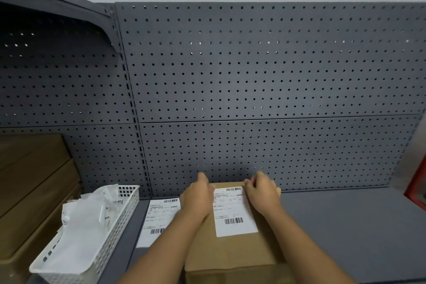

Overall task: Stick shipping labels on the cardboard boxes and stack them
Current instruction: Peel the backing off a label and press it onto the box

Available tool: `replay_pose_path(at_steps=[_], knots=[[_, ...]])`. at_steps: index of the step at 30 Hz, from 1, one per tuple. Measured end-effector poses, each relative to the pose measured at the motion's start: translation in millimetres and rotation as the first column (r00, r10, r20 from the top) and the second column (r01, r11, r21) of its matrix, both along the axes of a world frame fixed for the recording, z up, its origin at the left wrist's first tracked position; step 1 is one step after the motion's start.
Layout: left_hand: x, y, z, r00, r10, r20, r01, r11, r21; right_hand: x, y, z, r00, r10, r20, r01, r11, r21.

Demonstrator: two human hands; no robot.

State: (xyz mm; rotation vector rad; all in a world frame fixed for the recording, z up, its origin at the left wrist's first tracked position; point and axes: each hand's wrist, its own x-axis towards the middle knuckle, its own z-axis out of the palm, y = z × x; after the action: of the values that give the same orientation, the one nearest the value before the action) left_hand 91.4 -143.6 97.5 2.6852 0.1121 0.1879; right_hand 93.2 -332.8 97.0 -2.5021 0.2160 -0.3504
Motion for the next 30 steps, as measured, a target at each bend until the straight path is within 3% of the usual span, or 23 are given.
replay_pose_path(at_steps=[2,6,12,19,22,25,30], knots=[[-13.7,3.6,1.6,0.997,-0.078,0.027,0.079,0.996,-0.034,-13.5,-7.6,2.8,0.995,0.092,0.048,-0.089,0.994,-0.063],[-42.0,-1.5,-3.5,0.971,-0.211,0.113,0.189,0.966,0.177,-37.7,-10.9,-0.5,0.961,0.275,0.022,-0.254,0.915,-0.312],[-54.0,-8.0,-17.6,0.905,-0.419,-0.075,0.424,0.877,0.225,-44.5,-5.0,-15.9,0.828,0.521,-0.206,-0.560,0.755,-0.342],[-51.0,-3.4,-4.6,0.873,-0.460,-0.162,0.486,0.849,0.208,-37.3,3.9,0.1,0.809,0.518,-0.278,-0.588,0.712,-0.383],[-64.2,-0.5,8.2,0.877,-0.474,-0.074,0.480,0.869,0.124,-49.2,2.7,6.8,0.829,0.538,-0.152,-0.558,0.781,-0.281],[-85.8,5.6,13.6,0.867,-0.498,-0.015,0.495,0.859,0.134,-73.5,-3.7,7.4,0.843,0.538,-0.018,-0.526,0.816,-0.240],[-105.7,11.9,-4.0,0.852,-0.521,-0.050,0.520,0.834,0.181,-96.5,-6.5,-1.2,0.835,0.548,-0.048,-0.535,0.788,-0.305]])
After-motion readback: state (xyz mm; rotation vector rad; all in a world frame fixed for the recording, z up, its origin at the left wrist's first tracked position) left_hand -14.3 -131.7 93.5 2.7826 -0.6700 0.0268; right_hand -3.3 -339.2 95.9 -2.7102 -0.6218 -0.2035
